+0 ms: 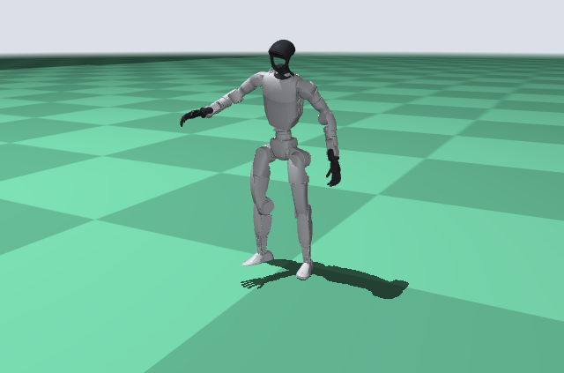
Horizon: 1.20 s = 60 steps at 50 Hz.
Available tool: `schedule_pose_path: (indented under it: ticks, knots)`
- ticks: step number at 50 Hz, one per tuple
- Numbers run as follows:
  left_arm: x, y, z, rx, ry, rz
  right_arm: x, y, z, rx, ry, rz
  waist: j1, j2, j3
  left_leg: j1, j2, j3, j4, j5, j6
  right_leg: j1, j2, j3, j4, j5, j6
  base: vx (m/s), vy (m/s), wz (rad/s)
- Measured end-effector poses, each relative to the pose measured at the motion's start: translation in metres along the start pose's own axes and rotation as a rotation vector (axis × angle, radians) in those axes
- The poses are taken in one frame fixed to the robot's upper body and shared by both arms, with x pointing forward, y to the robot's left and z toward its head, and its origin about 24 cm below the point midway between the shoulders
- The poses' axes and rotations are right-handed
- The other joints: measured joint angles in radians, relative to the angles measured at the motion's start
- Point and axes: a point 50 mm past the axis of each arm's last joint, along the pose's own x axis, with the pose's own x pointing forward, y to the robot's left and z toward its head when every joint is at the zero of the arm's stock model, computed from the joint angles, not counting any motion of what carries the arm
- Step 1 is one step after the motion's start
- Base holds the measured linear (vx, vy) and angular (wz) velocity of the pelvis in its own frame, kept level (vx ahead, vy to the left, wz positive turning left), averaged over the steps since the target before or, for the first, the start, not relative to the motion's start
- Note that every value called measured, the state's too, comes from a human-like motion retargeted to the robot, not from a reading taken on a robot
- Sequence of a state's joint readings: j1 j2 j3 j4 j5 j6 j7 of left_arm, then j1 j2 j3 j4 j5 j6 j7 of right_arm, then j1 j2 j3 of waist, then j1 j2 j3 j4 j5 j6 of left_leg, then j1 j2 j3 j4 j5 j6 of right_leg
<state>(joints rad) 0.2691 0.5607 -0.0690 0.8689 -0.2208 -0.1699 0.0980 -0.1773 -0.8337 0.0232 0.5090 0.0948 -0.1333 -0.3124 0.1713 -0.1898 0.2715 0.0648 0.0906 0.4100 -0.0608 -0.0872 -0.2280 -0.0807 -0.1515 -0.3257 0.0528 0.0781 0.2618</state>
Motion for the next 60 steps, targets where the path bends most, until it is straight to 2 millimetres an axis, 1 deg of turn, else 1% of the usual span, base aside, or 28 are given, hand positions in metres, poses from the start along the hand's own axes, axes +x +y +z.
schedule_pose_path:
  ticks: [3,5,7,9,11,15,18,20,23,25,26,28,30,33,34,35,37,38,40,41,43,47,48,50,53,55,58,60]
  knots:
    - [-0.002,-0.008,-0.005,0.005,0.022,-0.095,0.000,0.024,0.036,0.244,-0.137,0.241,0.001,0.010,-0.007,-0.010,0.027,0.014,0.017,-0.005,0.007,-0.007,0.031,0.010,-0.011,0.005,0.000,0.04,-0.21,-0.28]
    - [-0.002,-0.013,-0.005,0.001,0.024,-0.137,-0.003,0.034,0.047,0.396,-0.167,0.329,0.005,0.018,-0.017,-0.020,0.047,0.019,0.022,-0.003,0.007,-0.014,0.053,0.011,-0.020,0.009,0.000,0.03,-0.24,-0.17]
    - [-0.001,-0.015,0.000,-0.015,0.010,-0.149,-0.002,0.034,0.047,0.482,-0.155,0.327,0.008,0.025,-0.023,-0.029,0.063,0.016,0.022,0.003,0.006,-0.018,0.070,0.005,-0.028,0.011,0.000,0.04,-0.22,0.03]
    - [0.001,-0.016,0.006,-0.035,-0.012,-0.138,0.000,0.025,0.037,0.483,-0.115,0.252,0.010,0.033,-0.028,-0.037,0.075,0.007,0.017,0.010,0.004,-0.020,0.084,-0.007,-0.034,0.010,0.000,0.04,-0.20,0.20]
    - [0.004,-0.015,0.014,-0.058,-0.038,-0.112,0.004,0.008,0.020,0.410,-0.050,0.130,0.012,0.041,-0.029,-0.042,0.083,-0.008,0.008,0.020,0.003,-0.019,0.091,-0.024,-0.037,0.005,0.000,0.05,-0.16,0.38]
    - [0.008,-0.013,0.024,-0.091,-0.062,-0.047,0.004,-0.032,-0.027,0.222,0.170,-0.140,0.016,0.053,-0.031,-0.046,0.087,-0.043,-0.011,0.038,0.004,-0.011,0.091,-0.060,-0.033,-0.013,0.000,0.07,-0.11,0.49]
    - [0.009,-0.011,0.025,-0.090,-0.051,0.001,-0.003,-0.060,-0.061,0.164,0.375,-0.351,0.018,0.057,-0.033,-0.046,0.084,-0.070,-0.019,0.046,0.006,-0.001,0.083,-0.085,-0.023,-0.031,0.000,0.08,-0.08,0.50]
    - [0.009,-0.009,0.024,-0.075,-0.041,0.028,-0.009,-0.074,-0.075,0.132,0.475,-0.475,0.018,0.059,-0.034,-0.044,0.082,-0.085,-0.021,0.049,0.009,0.006,0.077,-0.098,-0.014,-0.043,0.000,0.08,-0.08,0.41]
    - [0.006,-0.007,0.017,-0.023,-0.034,0.048,-0.012,-0.083,-0.080,0.047,0.510,-0.554,0.022,0.060,-0.039,-0.041,0.084,-0.098,-0.019,0.049,0.012,0.015,0.075,-0.109,-0.005,-0.058,0.000,0.08,-0.09,0.26]
    - [0.004,-0.010,0.013,-0.019,-0.026,0.038,-0.008,-0.077,-0.073,0.005,0.443,-0.502,0.023,0.063,-0.041,-0.039,0.086,-0.104,-0.017,0.049,0.015,0.020,0.074,-0.113,0.000,-0.066,0.000,0.07,-0.09,0.17]
    - [0.002,-0.013,0.010,-0.036,-0.017,0.021,-0.005,-0.069,-0.064,0.004,0.380,-0.432,0.020,0.065,-0.042,-0.038,0.087,-0.107,-0.016,0.049,0.017,0.023,0.074,-0.116,0.002,-0.070,0.000,0.07,-0.09,0.13]
    - [0.000,-0.019,0.003,-0.060,0.000,-0.019,0.002,-0.050,-0.044,0.019,0.245,-0.269,0.017,0.070,-0.047,-0.037,0.090,-0.110,-0.013,0.049,0.020,0.026,0.077,-0.118,0.004,-0.074,0.000,0.06,-0.09,0.08]
    - [-0.004,-0.025,-0.004,-0.070,0.014,-0.066,0.005,-0.030,-0.020,0.080,0.105,-0.090,0.015,0.076,-0.056,-0.039,0.096,-0.111,-0.009,0.048,0.020,0.026,0.082,-0.118,0.003,-0.077,0.000,0.05,-0.10,0.02]
    - [-0.007,-0.034,-0.010,-0.073,0.033,-0.155,0.006,-0.006,0.014,0.282,-0.046,0.157,0.017,0.083,-0.069,-0.047,0.105,-0.114,-0.003,0.049,0.019,0.025,0.092,-0.121,0.001,-0.079,0.000,0.03,-0.11,0.05]
    - [-0.008,-0.035,-0.011,-0.066,0.039,-0.153,0.006,0.001,0.021,0.457,-0.058,0.253,0.020,0.085,-0.078,-0.054,0.110,-0.114,-0.008,0.058,0.019,0.016,0.099,-0.125,0.000,-0.079,0.000,0.00,-0.16,0.04]
    - [-0.008,-0.035,-0.011,-0.055,0.045,-0.134,0.004,0.006,0.030,0.684,-0.079,0.364,0.024,0.086,-0.089,-0.063,0.117,-0.114,-0.017,0.072,0.018,0.004,0.107,-0.129,-0.002,-0.079,0.000,-0.01,-0.15,0.10]
    - [-0.008,-0.039,-0.009,-0.054,0.041,-0.167,0.003,0.008,0.032,0.820,-0.083,0.436,0.033,0.091,-0.097,-0.070,0.118,-0.125,-0.017,0.075,0.019,0.004,0.108,-0.139,-0.001,-0.081,0.000,0.02,-0.09,0.28]
    - [-0.007,-0.040,-0.007,-0.059,0.035,-0.176,0.004,0.006,0.031,0.851,-0.075,0.436,0.037,0.093,-0.099,-0.073,0.118,-0.133,-0.017,0.077,0.020,0.006,0.107,-0.146,0.000,-0.083,0.000,0.03,-0.05,0.42]
    - [-0.006,-0.041,-0.003,-0.078,0.020,-0.177,0.007,-0.004,0.022,0.824,-0.042,0.371,0.044,0.097,-0.099,-0.077,0.115,-0.152,-0.018,0.081,0.022,0.012,0.102,-0.164,0.002,-0.089,0.000,0.03,-0.03,0.51]
    - [-0.005,-0.040,-0.001,-0.092,0.013,-0.167,0.009,-0.014,0.016,0.741,-0.014,0.301,0.048,0.098,-0.098,-0.078,0.112,-0.163,-0.020,0.084,0.023,0.017,0.098,-0.175,0.004,-0.092,0.000,0.03,-0.01,0.58]
    - [-0.004,-0.038,0.002,-0.118,0.003,-0.138,0.012,-0.035,0.001,0.508,0.053,0.144,0.055,0.101,-0.095,-0.077,0.105,-0.185,-0.024,0.088,0.025,0.028,0.088,-0.196,0.009,-0.100,0.000,0.03,0.01,0.61]
    - [-0.003,-0.032,0.001,-0.138,0.010,-0.070,0.011,-0.080,-0.034,-0.083,0.251,-0.163,0.067,0.104,-0.082,-0.071,0.089,-0.222,-0.025,0.089,0.028,0.054,0.065,-0.235,0.024,-0.118,0.000,0.04,0.02,0.54]
    - [-0.004,-0.031,-0.001,-0.135,0.017,-0.056,0.010,-0.089,-0.041,-0.191,0.303,-0.227,0.069,0.103,-0.079,-0.068,0.086,-0.228,-0.025,0.089,0.029,0.060,0.060,-0.242,0.027,-0.121,0.000,0.03,0.02,0.37]
    - [-0.005,-0.027,-0.006,-0.125,0.036,-0.032,0.006,-0.103,-0.052,-0.338,0.386,-0.338,0.075,0.102,-0.073,-0.062,0.082,-0.235,-0.025,0.087,0.029,0.070,0.053,-0.250,0.033,-0.127,0.000,0.01,0.01,0.14]
    - [-0.010,-0.024,-0.018,-0.110,0.072,-0.011,0.008,-0.105,-0.050,-0.414,0.393,-0.400,0.084,0.097,-0.070,-0.056,0.082,-0.230,-0.024,0.084,0.029,0.073,0.053,-0.247,0.036,-0.129,0.000,0.00,0.00,0.00]
    - [-0.014,-0.025,-0.027,-0.109,0.102,-0.012,0.015,-0.096,-0.038,-0.410,0.321,-0.344,0.090,0.095,-0.071,-0.054,0.087,-0.220,-0.024,0.083,0.031,0.068,0.058,-0.237,0.034,-0.126,0.000,-0.02,-0.03,-0.29]
    - [-0.020,-0.030,-0.039,-0.104,0.146,-0.047,0.027,-0.070,-0.007,-0.258,0.150,-0.116,0.099,0.092,-0.079,-0.058,0.098,-0.199,-0.024,0.083,0.033,0.052,0.073,-0.217,0.026,-0.116,0.000,-0.03,-0.04,-0.40]
    - [-0.023,-0.035,-0.045,-0.092,0.167,-0.090,0.031,-0.051,0.016,-0.041,0.043,0.072,0.104,0.092,-0.085,-0.064,0.106,-0.186,-0.025,0.084,0.033,0.040,0.085,-0.204,0.019,-0.107,0.000,-0.04,-0.04,-0.37]
